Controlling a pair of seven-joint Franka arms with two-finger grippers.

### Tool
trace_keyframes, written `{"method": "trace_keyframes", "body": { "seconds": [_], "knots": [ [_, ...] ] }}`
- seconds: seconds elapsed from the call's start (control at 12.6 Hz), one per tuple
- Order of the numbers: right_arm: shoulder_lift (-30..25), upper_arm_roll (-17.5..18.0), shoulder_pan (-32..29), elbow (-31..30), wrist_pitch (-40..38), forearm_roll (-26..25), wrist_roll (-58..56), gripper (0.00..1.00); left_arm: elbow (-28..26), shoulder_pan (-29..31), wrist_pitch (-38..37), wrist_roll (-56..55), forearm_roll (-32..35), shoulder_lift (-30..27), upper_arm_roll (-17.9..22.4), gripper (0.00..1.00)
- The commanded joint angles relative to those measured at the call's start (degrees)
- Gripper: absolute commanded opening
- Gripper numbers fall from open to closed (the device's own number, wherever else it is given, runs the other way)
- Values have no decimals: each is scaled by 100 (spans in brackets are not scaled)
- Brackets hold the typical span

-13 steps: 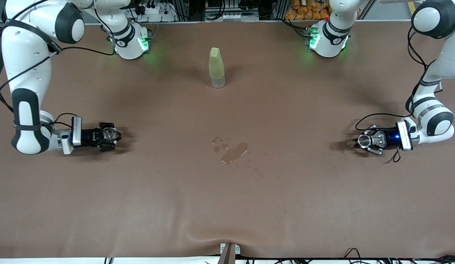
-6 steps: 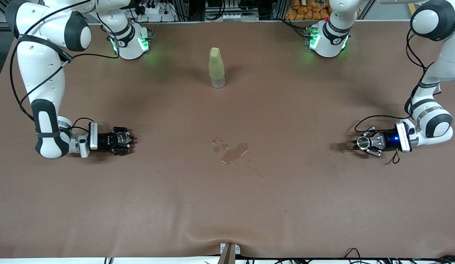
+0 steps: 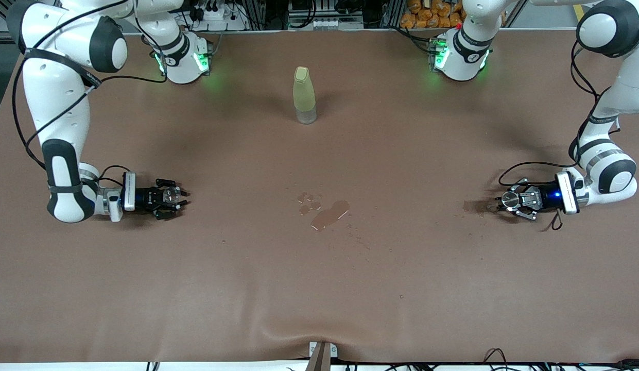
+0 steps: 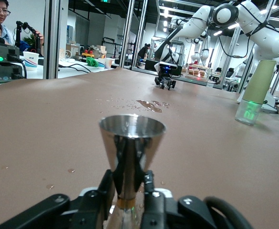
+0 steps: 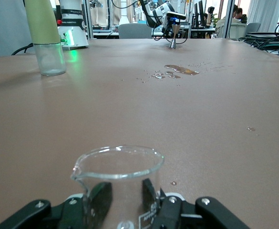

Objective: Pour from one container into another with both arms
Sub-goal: 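Lower the beaker and jigger onto the table with both grippers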

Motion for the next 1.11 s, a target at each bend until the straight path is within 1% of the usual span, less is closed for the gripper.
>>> {"method": "trace_keyframes", "body": {
  "seconds": [0.0,0.08,0.16,0.24,0.32,0.55,0.79,1.03],
  "knots": [
    [68,-52,-73,-6,-51,50,-904,92,-6,57,0,47,56,-21,-55,36],
    [51,-96,-74,12,-52,23,-825,97,3,57,-9,47,56,-30,-55,43],
    [33,-227,-47,12,-69,-3,-659,99,12,57,-9,39,64,-30,-46,59],
    [16,-315,-30,29,-69,-64,-501,100,3,83,-26,-22,73,-13,-46,89],
    [-28,-438,-4,99,-87,-213,-299,100,3,135,-26,-49,73,-13,-46,100],
    [-125,-781,23,467,-191,-775,291,100,12,284,-26,-84,82,-30,-37,100],
    [-178,-1255,32,1047,-578,-1302,1010,100,38,566,-26,-181,64,-65,-46,100],
    [-414,-1703,49,1461,-605,-1909,1810,100,223,619,-9,-794,99,-161,33,100]
  ]
}}
